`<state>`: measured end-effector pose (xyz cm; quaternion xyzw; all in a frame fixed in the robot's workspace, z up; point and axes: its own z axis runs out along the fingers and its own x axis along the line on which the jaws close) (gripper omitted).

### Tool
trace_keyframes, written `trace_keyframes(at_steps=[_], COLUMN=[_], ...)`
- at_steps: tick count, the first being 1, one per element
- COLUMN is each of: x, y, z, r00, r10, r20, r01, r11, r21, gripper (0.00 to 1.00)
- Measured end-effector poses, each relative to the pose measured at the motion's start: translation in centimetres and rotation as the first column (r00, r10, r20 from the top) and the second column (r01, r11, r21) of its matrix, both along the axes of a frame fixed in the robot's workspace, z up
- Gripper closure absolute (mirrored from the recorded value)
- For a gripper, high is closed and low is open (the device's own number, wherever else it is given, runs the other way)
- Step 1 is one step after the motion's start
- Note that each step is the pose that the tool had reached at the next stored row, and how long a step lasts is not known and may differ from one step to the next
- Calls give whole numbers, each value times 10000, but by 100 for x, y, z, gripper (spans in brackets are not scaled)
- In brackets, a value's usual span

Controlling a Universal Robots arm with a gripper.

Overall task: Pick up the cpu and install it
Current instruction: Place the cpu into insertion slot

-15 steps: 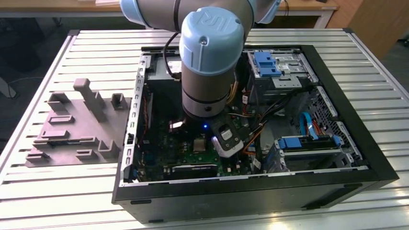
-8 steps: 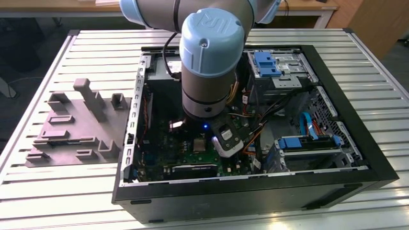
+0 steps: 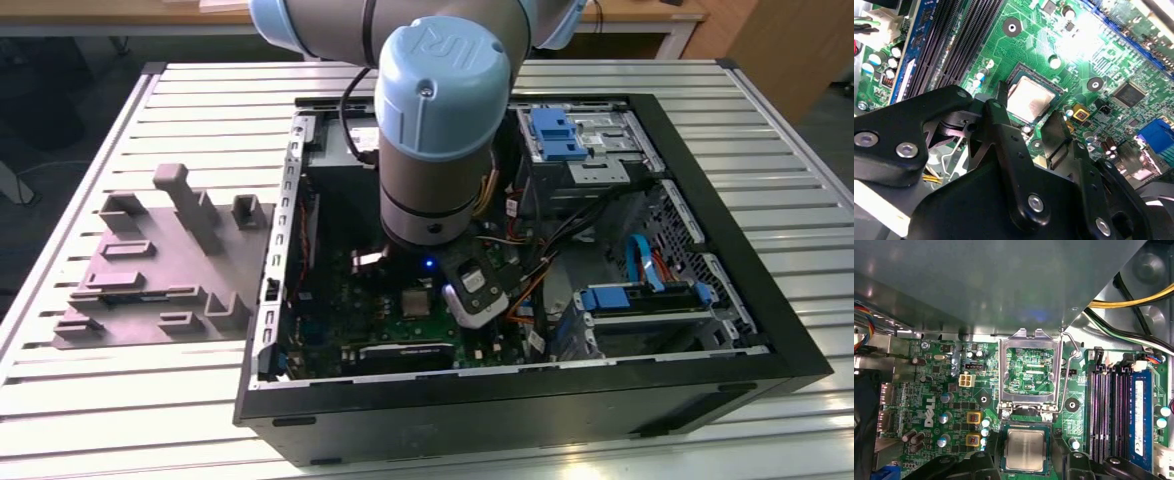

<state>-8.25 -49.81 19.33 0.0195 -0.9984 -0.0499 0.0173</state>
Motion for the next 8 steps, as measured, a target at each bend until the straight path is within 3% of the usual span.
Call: trace_keyframes(at_steps=[4, 8], x=[-1, 1], y=[0, 0], z=[-13, -32], r00=[10000, 9992], r10=[-29, -393], r20=[0, -1], r01=[29, 393], r11=[10000, 9992], r21=[12, 11], gripper=[47, 47])
